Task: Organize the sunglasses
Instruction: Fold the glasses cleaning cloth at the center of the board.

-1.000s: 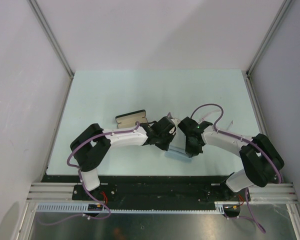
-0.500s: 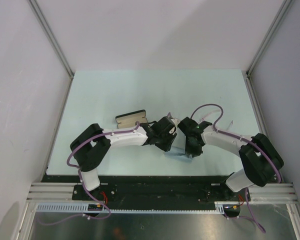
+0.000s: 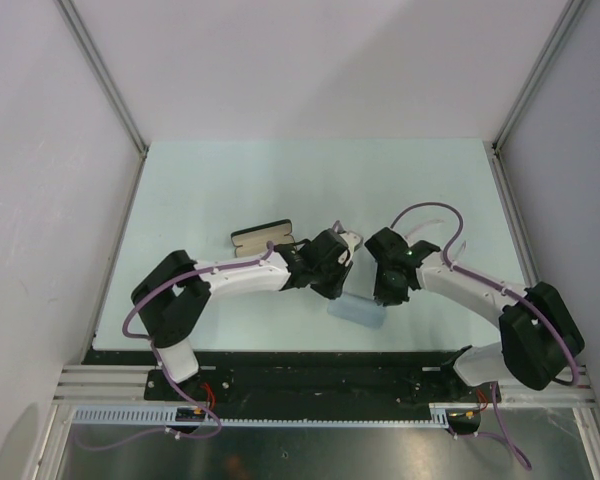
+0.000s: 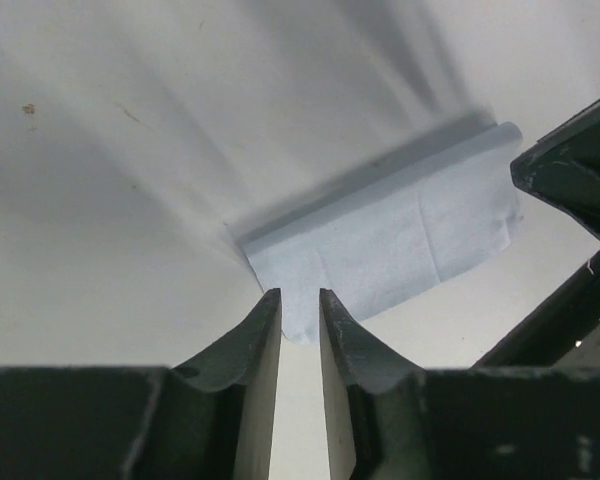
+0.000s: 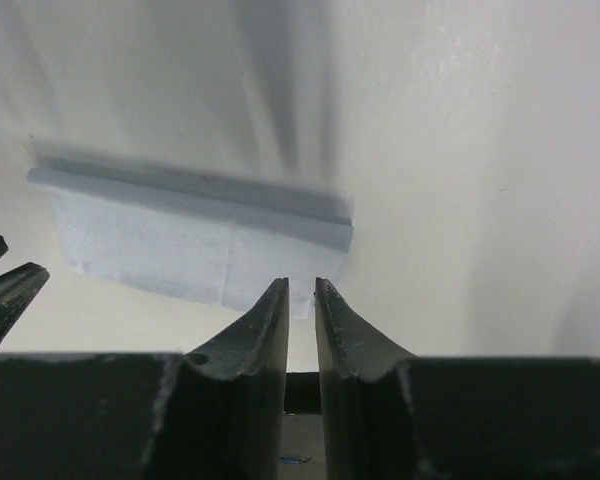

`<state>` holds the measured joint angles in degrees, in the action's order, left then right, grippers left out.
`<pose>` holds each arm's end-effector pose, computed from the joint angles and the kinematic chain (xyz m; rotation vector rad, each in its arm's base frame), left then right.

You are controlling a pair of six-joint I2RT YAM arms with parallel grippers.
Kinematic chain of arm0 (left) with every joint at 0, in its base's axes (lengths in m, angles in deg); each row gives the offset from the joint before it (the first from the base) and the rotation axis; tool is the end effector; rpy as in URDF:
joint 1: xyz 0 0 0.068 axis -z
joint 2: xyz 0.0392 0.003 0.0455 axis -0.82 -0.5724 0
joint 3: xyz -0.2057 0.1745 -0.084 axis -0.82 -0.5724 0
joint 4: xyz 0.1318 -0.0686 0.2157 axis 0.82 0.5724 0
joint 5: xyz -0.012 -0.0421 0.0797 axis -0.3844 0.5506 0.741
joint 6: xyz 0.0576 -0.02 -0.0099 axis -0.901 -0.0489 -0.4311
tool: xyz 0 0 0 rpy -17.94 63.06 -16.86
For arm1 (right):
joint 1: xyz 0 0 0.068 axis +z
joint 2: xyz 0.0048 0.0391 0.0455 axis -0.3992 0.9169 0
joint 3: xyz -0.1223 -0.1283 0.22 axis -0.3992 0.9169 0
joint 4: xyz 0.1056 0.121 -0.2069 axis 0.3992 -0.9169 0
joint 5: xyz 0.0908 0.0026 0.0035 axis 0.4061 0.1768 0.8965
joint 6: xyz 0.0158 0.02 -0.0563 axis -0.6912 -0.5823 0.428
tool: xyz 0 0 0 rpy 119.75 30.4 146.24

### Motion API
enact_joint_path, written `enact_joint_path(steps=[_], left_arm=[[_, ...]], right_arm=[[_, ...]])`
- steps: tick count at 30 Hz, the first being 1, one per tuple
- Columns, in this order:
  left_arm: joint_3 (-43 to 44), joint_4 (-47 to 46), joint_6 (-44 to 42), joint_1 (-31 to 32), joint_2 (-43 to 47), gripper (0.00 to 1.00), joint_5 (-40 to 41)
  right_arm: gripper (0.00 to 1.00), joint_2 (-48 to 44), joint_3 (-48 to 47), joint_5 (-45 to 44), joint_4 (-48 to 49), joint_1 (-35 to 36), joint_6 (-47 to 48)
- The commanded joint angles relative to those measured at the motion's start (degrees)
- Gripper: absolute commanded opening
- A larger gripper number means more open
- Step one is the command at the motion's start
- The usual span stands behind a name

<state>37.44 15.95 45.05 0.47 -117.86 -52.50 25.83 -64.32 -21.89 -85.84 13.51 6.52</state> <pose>0.2092 -0.3086 0.1916 0.8337 2.4781 -0.5568 0.1990 0.1431 0.1956 0.1520 2.8384 0.1275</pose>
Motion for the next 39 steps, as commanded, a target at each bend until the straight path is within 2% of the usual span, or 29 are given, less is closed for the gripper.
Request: enact_joint_path(steps=[1, 13, 39], left_arm=[[1.3, -0.44, -0.09, 0.26, -0.1, 0.23, -2.66], [2.7, -0.79, -0.44, 0.35, -4.32, 0.22, -5.03], [8.06, -0.97, -1.23, 0.09, -9.59, 0.22, -1.78]], right_arm=[[0.19, 1.0, -1.85, 1.22, 0.99, 0.14, -1.6], [0.17, 6.01, -1.85, 2.46, 2.74, -0.21, -1.42], [0.17, 7.68, -1.85, 0.61, 6.7, -5.31, -1.16]])
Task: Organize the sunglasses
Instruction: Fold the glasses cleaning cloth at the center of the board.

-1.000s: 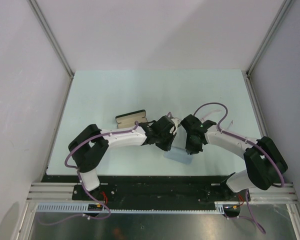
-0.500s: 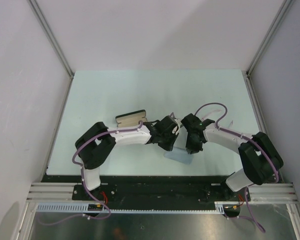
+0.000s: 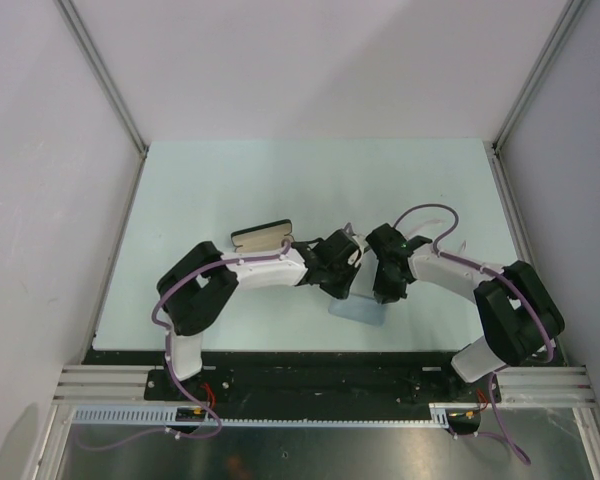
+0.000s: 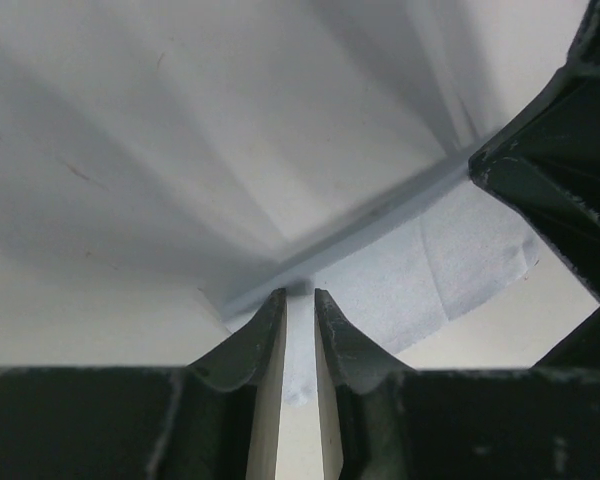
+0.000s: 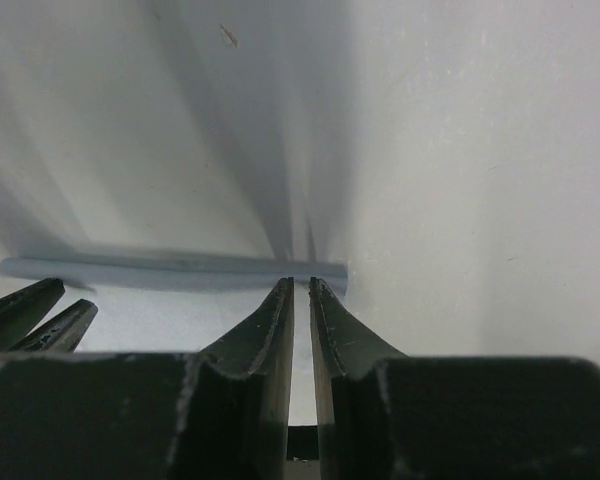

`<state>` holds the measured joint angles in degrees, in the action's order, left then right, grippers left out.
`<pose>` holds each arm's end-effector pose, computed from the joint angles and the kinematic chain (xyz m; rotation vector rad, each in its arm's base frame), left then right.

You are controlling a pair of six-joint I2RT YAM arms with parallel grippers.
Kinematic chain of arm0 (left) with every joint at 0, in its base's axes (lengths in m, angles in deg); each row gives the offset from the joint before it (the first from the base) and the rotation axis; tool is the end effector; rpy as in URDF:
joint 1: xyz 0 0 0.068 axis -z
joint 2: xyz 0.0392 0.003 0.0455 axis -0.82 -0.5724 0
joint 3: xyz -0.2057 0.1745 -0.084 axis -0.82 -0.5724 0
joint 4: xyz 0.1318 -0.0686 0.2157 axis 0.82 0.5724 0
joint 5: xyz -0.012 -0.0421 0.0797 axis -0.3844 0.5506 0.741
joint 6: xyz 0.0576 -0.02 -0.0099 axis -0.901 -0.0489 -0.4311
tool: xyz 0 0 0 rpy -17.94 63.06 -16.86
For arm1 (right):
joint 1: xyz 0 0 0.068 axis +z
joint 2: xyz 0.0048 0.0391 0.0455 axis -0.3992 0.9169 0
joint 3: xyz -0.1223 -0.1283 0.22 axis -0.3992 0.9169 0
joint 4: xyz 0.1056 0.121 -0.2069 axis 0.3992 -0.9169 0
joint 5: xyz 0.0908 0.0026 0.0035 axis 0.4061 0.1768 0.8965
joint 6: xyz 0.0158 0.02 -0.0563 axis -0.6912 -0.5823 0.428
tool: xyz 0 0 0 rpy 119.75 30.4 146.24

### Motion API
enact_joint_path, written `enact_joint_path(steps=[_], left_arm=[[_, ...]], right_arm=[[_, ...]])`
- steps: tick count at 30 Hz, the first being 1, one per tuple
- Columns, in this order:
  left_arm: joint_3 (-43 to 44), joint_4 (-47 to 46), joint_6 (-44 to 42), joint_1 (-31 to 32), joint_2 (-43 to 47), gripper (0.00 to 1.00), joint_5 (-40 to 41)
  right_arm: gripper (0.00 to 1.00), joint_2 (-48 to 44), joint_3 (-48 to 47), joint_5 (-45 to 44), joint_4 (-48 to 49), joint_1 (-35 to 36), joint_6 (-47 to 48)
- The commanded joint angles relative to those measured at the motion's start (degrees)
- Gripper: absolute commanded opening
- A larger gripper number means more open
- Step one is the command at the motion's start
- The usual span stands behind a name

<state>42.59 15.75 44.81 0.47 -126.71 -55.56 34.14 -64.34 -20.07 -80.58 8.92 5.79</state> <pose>0.2231 -0.3332 0.1621 0.8815 2.5432 -0.5747 0.2263 0.1390 0.1642 0.2794 2.8879 0.1044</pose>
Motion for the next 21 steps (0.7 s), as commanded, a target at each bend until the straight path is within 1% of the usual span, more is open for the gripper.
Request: enact_joint_path(steps=[1, 16, 21], left_arm=[[3.25, -0.77, -0.99, 0.0, -0.92, 0.22, 1.28], [2.73, -0.77, -1.08, -0.79, -2.67, 0.22, 0.75], [2.91, -0.77, -0.9, -1.06, -1.97, 0.23, 0.66]], right_arm=[[0.17, -0.54, -1.83, -1.2, 1.52, -0.81, -0.44], [0.17, -0.36, -1.83, -0.41, 3.1, -1.6, 0.09], [0.17, -3.95, -1.83, 0.38, 5.56, -0.72, 1.14]])
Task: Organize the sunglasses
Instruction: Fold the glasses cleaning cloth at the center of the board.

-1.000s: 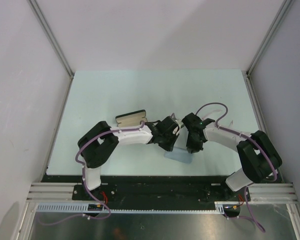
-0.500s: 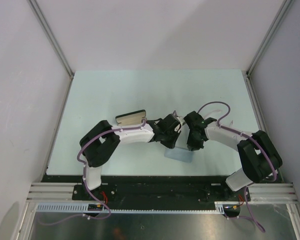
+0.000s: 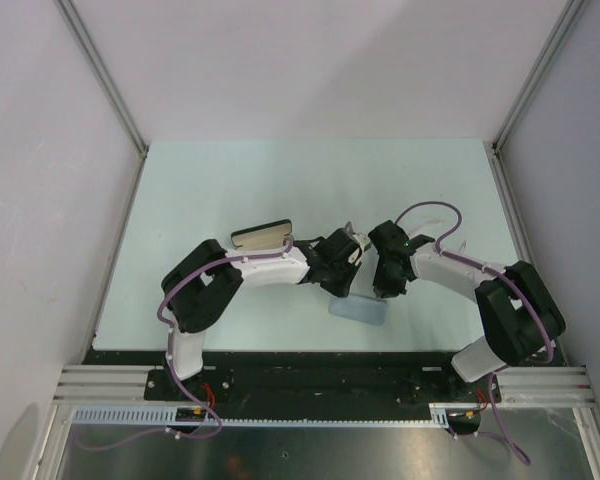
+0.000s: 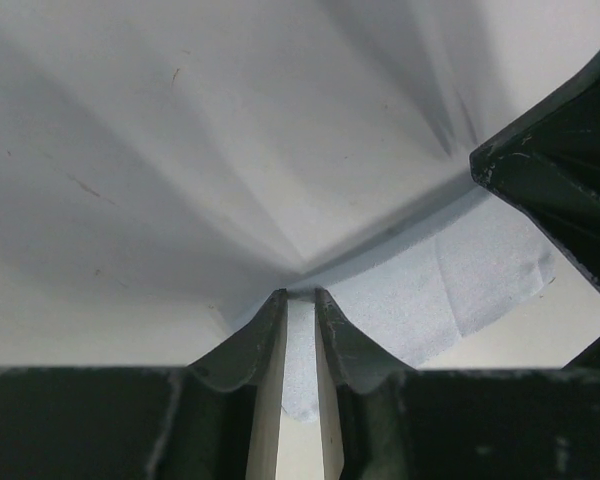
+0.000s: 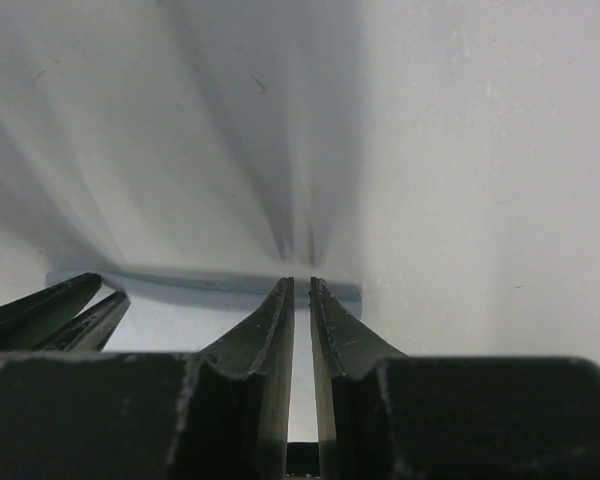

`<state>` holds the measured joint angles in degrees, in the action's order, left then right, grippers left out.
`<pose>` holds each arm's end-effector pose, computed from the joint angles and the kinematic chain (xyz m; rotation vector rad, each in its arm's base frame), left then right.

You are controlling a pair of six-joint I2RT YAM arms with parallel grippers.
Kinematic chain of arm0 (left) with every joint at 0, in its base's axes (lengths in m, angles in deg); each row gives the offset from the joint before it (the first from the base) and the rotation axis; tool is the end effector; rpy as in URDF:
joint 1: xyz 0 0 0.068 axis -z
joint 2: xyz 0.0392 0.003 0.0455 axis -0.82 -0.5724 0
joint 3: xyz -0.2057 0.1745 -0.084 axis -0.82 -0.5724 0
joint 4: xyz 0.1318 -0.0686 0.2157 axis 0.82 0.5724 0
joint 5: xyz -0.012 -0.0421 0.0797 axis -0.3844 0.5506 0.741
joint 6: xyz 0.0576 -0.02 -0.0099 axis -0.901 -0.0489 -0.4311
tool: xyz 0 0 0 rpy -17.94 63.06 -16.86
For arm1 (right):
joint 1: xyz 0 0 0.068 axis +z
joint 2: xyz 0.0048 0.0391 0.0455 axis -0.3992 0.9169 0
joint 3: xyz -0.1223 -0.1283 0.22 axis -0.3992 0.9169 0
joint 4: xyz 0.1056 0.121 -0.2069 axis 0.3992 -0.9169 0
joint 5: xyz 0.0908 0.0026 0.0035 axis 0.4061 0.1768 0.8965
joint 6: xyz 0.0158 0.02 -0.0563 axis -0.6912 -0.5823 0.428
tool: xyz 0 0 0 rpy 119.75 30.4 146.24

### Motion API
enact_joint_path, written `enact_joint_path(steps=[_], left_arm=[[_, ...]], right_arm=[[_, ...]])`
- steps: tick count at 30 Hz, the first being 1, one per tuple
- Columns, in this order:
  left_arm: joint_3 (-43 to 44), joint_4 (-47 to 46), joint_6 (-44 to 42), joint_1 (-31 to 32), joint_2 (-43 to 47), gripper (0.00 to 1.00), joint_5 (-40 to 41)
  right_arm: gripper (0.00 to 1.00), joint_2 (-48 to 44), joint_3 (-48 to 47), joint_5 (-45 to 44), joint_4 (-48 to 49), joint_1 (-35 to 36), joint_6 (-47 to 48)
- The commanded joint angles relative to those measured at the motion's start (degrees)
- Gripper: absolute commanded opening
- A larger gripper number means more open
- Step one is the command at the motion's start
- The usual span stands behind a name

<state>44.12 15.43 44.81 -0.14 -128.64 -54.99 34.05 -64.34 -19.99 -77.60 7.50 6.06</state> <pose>0.2315 -0.3370 0.1573 0.8630 2.5455 -0.5591 0.2347 0.1365 0.1662 0.3067 2.8402 0.1460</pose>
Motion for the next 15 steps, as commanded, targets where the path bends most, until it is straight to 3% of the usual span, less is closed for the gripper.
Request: enact_joint_path(steps=[1, 6, 15], left_arm=[[1.38, -0.44, -0.81, -0.53, 0.47, 0.23, 0.09], [1.29, -0.44, 0.24, -1.94, 3.11, 0.23, -1.13], [0.24, -0.53, 1.21, -3.17, 4.96, 0.24, -2.98]], right_arm=[[0.17, -4.57, -1.83, 0.73, 3.29, 1.05, 1.49], [0.18, -5.81, -1.83, 4.42, 5.14, 1.49, 1.85], [0.15, -0.1, -1.83, 11.63, 5.14, 2.81, 3.34]])
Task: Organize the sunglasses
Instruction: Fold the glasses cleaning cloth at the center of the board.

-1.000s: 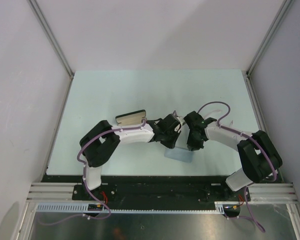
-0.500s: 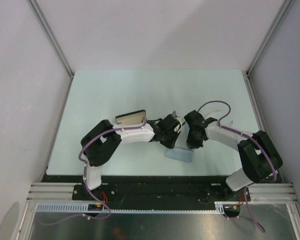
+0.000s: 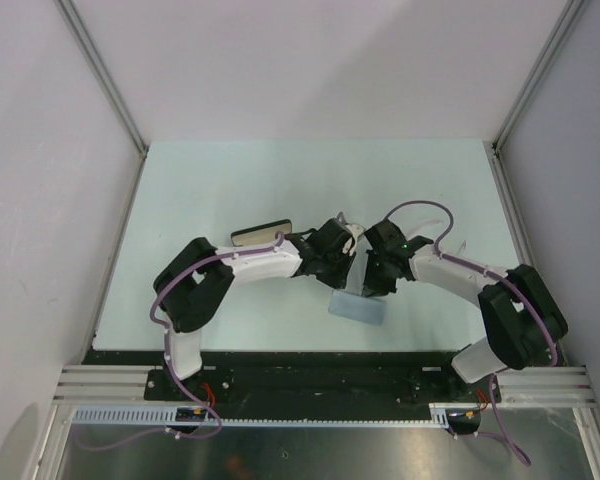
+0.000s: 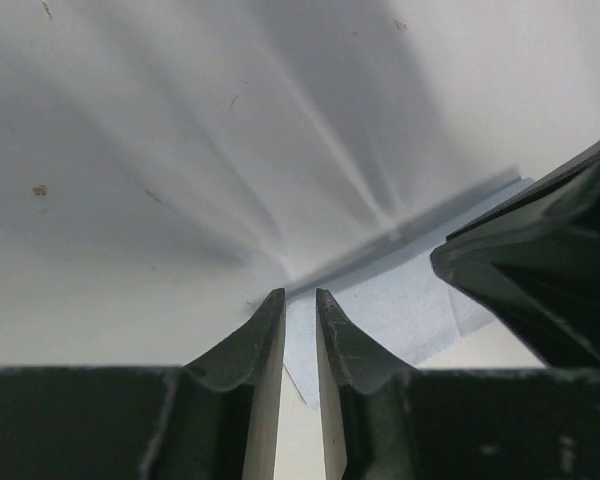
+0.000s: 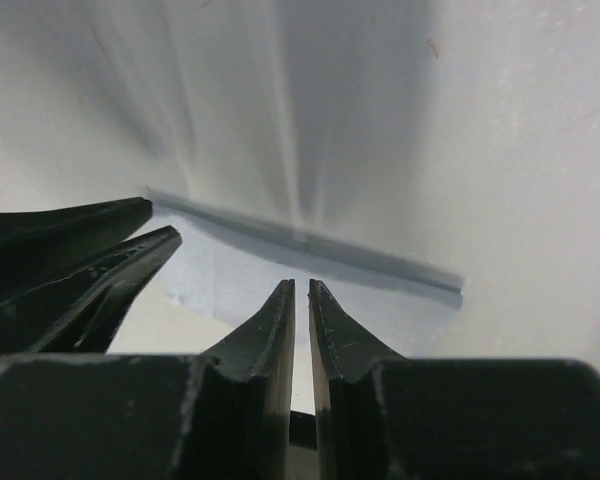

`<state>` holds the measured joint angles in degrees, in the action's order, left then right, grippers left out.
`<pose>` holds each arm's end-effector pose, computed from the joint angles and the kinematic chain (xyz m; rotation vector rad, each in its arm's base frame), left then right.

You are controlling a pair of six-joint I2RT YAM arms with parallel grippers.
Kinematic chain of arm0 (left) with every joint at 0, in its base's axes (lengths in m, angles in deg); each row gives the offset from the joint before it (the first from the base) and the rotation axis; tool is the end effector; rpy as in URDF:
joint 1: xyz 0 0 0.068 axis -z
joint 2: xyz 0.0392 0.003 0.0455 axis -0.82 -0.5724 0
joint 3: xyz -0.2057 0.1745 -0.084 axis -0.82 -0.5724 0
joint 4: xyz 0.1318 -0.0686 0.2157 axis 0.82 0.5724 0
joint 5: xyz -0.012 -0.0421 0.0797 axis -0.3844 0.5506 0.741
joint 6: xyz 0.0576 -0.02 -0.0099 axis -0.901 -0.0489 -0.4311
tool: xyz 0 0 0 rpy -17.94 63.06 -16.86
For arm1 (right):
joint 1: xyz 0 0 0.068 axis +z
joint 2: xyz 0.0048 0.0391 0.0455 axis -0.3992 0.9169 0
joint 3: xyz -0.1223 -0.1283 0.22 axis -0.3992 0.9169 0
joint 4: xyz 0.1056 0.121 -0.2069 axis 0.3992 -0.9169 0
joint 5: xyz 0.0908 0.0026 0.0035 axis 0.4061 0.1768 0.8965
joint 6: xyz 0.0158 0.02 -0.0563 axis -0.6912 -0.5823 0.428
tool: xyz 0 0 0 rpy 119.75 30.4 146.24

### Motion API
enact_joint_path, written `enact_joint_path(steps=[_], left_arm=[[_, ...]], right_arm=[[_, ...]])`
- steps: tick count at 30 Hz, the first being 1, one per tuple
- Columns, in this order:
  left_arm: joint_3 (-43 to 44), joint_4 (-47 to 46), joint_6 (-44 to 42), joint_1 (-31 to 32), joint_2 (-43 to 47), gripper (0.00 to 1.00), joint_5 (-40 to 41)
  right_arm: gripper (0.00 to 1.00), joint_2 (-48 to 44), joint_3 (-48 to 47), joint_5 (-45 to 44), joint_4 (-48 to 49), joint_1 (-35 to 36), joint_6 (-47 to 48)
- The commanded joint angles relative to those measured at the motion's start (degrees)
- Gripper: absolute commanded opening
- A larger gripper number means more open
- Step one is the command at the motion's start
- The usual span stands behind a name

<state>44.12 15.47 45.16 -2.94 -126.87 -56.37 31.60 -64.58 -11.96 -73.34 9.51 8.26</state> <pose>0.2458 -0.3246 0.1693 0.7960 2.5393 -0.5933 0.2319 0.1538 0.1811 0.1665 2.8127 0.4070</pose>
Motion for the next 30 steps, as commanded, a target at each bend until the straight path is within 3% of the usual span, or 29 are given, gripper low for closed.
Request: enact_joint_path(steps=[1, 30], left_arm=[[-0.03, -0.49, 0.95, -0.37, 3.1, 0.24, -1.87], [-2.4, -0.57, 1.39, -0.37, -0.59, 0.23, -0.11]], right_arm=[[0.15, 2.7, -1.59, 4.04, 1.31, 1.06, 0.96], [0.13, 4.2, -1.59, -2.98, -3.25, -0.96, 0.43]])
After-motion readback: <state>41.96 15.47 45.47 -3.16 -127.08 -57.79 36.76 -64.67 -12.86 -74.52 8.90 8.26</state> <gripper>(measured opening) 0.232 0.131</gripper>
